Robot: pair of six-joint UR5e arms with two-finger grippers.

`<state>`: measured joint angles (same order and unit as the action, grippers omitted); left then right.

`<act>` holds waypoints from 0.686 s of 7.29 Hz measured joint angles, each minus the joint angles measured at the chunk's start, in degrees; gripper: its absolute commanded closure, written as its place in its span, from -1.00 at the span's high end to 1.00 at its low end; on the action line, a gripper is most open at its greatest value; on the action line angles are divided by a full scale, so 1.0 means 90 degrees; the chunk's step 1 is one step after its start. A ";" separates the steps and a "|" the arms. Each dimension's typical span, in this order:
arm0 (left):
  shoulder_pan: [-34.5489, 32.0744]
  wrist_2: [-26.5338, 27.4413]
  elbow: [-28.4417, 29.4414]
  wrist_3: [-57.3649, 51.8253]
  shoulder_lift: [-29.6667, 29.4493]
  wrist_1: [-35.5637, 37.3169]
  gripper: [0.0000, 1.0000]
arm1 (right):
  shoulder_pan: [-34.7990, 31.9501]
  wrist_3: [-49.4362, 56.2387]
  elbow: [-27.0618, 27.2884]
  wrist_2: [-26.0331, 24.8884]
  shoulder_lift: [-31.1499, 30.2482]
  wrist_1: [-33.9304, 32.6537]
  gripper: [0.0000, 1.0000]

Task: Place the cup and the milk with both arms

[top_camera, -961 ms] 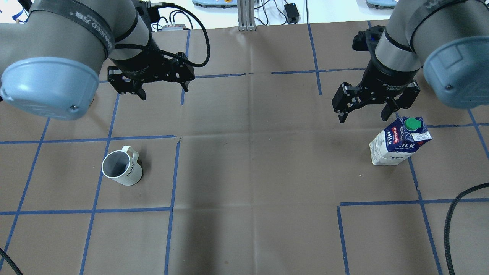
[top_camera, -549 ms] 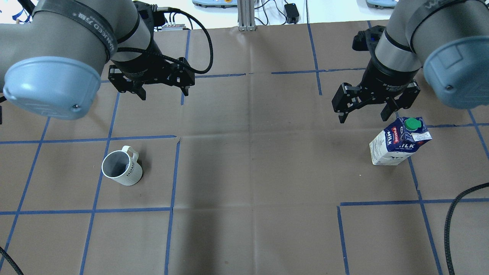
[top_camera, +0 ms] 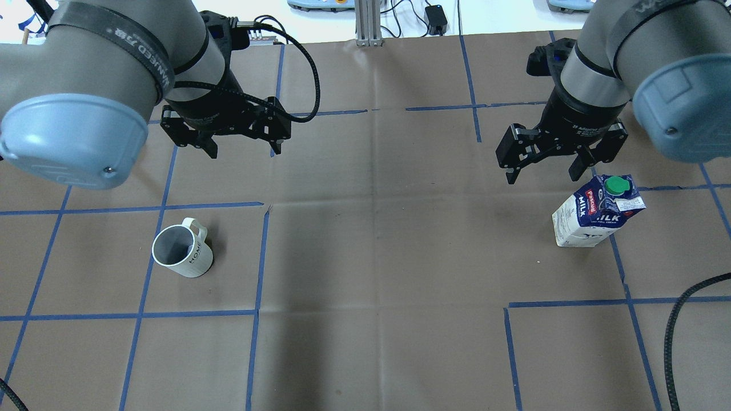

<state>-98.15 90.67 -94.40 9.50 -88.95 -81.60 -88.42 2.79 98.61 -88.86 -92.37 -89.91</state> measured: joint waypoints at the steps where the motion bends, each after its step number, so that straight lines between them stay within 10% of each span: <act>1: 0.0002 0.0012 -0.0029 -0.0001 0.0026 -0.0022 1.00 | 0.0000 -0.0004 0.0003 0.0000 0.0000 0.0000 1.00; 5: 0.0034 0.0189 -0.0286 -0.0251 0.0261 -0.0150 1.00 | 0.0000 -0.0007 0.0027 0.0000 0.0000 0.0000 1.00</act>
<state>-97.84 92.37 -96.97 7.24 -86.60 -82.95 -88.42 2.73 98.85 -88.86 -92.37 -89.91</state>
